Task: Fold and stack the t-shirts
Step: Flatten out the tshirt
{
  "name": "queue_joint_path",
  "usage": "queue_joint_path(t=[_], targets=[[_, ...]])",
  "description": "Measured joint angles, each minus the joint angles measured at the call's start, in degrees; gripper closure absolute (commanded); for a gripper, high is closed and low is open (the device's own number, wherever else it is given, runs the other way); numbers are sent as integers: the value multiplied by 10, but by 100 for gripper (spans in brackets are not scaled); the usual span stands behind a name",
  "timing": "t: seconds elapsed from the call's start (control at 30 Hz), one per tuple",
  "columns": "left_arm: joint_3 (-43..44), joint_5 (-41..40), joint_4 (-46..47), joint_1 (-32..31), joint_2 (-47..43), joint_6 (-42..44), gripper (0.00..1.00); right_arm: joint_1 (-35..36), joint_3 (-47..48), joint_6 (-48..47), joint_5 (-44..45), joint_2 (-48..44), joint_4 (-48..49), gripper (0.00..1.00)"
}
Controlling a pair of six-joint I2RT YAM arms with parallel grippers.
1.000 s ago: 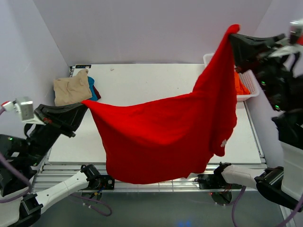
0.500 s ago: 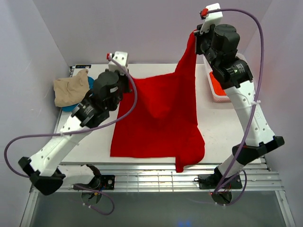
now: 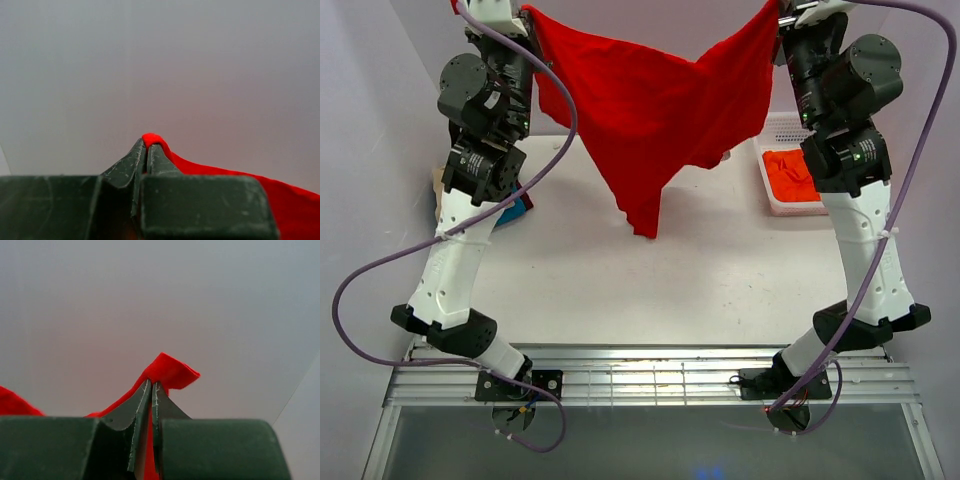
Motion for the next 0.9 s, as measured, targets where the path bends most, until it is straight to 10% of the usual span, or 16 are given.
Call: queue_joint_path(t=[0.43, 0.9], targets=[[-275, 149, -130, 28, -145, -130, 100, 1, -88, 24, -97, -145, -82, 92], [-184, 334, -271, 27, -401, -232, 100, 1, 19, 101, -221, -309, -53, 92]])
